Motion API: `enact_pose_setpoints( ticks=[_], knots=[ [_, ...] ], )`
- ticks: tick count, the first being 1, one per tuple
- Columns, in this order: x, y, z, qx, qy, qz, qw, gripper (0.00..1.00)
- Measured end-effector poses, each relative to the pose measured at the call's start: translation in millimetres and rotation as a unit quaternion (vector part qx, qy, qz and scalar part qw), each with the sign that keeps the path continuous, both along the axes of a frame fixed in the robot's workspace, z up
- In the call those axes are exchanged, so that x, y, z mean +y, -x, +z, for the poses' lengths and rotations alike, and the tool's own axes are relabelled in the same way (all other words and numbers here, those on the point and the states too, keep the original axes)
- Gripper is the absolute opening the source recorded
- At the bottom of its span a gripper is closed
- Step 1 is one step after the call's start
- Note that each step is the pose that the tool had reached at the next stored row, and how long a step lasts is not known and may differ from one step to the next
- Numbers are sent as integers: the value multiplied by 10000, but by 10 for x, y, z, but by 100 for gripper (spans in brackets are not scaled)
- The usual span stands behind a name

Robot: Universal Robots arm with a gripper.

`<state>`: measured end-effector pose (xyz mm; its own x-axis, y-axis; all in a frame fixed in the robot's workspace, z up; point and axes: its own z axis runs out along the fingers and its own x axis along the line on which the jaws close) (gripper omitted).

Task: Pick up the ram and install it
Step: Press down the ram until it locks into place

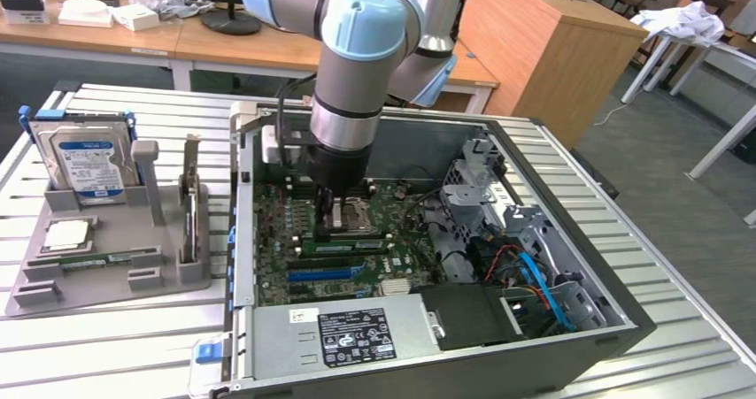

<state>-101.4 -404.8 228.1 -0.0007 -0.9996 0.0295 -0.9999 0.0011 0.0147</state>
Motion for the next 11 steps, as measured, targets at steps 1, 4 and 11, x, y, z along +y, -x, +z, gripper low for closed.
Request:
enact_pose_setpoints(
  ticks=[1, 4, 11],
  knots=[
    [0, 0, -3, -1, 0, 0, 10000, 10],
    [-1, 0, -8, -1, 1, 1, 10000, 10],
    [-1, 0, -24, 0, 3, 1, 10000, 10]
  ],
)
